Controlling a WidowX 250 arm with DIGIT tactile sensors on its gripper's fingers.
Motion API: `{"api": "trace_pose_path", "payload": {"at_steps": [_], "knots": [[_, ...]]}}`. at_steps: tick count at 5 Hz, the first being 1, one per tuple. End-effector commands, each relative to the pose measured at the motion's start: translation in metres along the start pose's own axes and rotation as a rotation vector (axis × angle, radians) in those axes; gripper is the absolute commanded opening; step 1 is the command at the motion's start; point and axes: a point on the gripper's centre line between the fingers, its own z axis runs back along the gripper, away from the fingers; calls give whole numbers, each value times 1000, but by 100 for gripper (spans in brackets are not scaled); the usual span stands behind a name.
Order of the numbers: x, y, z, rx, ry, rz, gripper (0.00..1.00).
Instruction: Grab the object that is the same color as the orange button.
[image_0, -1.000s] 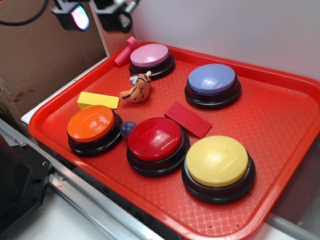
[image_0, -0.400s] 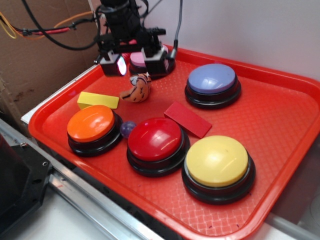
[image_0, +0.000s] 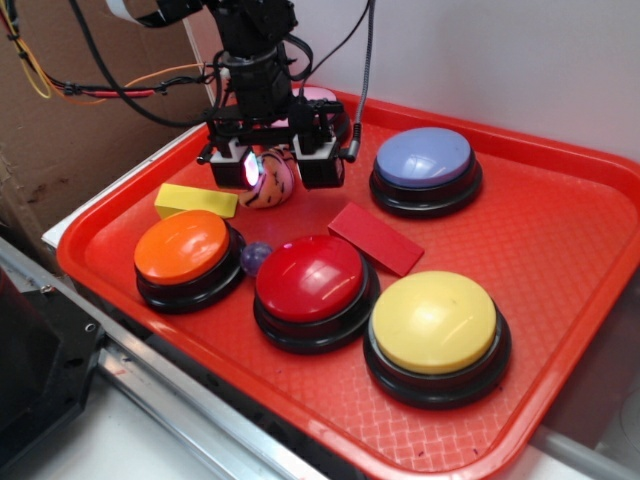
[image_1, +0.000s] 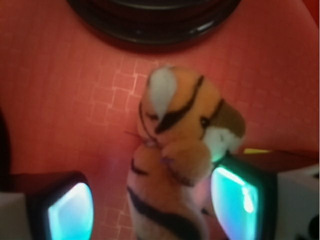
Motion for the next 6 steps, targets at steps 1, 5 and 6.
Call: {"api": "trace_pose_path", "payload": {"at_steps": [1, 5, 6], "knots": [[10, -1, 27, 62, -75, -66, 0], [-12, -28, 143, -35, -131, -687, 0], [-27, -26, 167, -58, -188, -708, 0]]}}
